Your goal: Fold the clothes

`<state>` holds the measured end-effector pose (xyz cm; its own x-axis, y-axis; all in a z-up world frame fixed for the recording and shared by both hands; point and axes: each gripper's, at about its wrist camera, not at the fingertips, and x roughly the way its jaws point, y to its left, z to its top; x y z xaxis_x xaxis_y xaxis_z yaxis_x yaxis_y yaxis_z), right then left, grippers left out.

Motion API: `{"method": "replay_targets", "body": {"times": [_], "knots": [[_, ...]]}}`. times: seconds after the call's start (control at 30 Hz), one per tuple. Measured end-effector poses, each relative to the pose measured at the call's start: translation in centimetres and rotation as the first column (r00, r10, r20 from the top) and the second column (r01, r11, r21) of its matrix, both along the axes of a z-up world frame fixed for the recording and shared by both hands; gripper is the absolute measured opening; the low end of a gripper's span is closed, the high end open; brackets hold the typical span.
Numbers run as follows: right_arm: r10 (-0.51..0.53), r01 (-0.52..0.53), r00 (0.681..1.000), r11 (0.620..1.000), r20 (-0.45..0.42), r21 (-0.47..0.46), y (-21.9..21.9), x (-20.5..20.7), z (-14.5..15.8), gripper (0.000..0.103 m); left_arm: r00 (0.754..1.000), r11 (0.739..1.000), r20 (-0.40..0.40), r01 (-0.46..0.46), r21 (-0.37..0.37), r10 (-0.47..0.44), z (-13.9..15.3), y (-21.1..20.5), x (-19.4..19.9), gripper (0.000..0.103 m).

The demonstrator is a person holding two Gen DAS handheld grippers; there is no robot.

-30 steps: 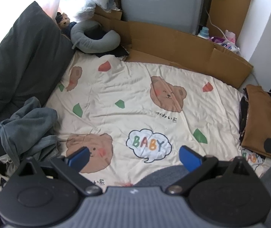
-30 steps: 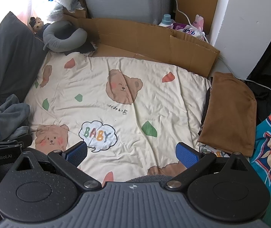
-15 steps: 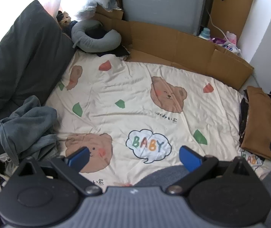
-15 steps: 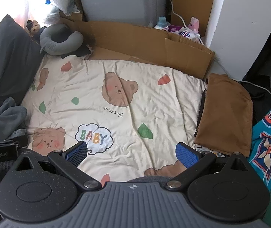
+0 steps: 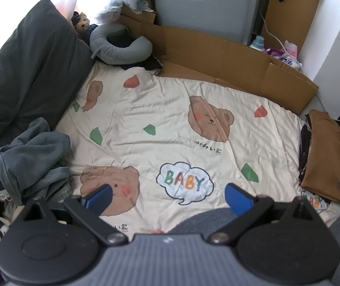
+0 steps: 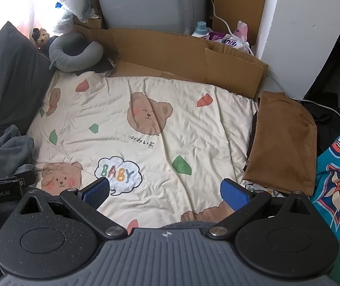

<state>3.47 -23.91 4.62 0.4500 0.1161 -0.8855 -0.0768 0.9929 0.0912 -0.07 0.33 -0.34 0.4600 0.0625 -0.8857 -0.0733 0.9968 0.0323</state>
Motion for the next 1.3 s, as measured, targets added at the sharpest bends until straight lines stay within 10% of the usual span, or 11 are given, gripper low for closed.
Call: {"method": "replay_targets", "body": {"times": [0.5, 1.3], "knots": [[0.033, -0.024, 0.997, 0.993, 0.073, -0.113, 2.0, -0.9, 0.7, 0.102, 0.999, 0.999, 0.037, -0.035, -0.014, 0.036, 0.6, 0.5, -0.1, 0.1], [-0.005, 0.01, 0.994, 0.999, 0.107, -0.044, 3.1, 0.5, 2.2, 0.102, 0.974, 0.98, 0.114, -0.191, -0.049, 0.195, 2.5, 9.5, 0.0, 0.097]]}}
